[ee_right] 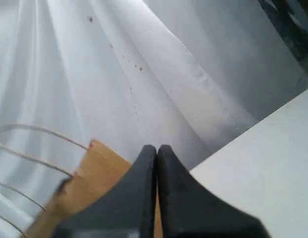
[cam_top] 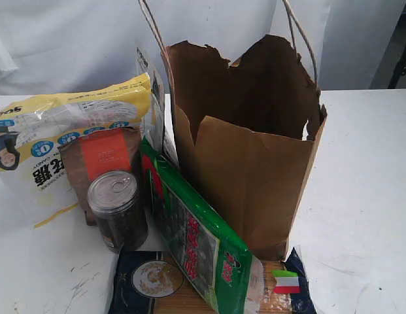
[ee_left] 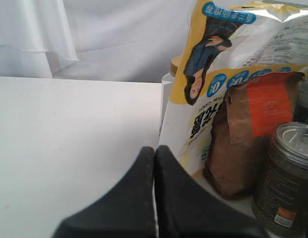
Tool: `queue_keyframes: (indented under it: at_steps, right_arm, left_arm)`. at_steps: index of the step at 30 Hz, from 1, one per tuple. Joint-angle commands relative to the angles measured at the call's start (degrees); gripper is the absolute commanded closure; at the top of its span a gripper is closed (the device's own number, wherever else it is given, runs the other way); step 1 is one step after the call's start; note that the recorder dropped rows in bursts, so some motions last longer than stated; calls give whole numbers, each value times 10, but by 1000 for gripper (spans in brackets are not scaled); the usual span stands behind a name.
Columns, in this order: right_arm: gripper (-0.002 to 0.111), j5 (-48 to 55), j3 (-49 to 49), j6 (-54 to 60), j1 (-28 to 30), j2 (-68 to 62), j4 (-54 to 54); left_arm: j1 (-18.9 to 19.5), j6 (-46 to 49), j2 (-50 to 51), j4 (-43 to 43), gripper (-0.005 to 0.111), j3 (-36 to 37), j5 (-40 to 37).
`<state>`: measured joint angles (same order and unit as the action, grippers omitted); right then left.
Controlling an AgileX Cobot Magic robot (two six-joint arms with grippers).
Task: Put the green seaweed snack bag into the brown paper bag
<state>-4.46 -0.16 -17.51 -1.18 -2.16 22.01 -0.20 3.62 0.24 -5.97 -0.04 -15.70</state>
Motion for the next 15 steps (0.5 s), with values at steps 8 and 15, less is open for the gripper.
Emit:
queue_keyframes:
  at_steps: [8, 15]
  right_arm:
    - [108, 178, -109, -2, -20, -18, 34]
    - [108, 577, -454, 195, -55, -254, -84]
  left_arm:
    - [0, -2, -2, -7, 107, 0, 6]
    - [0, -2, -2, -7, 107, 0, 6]
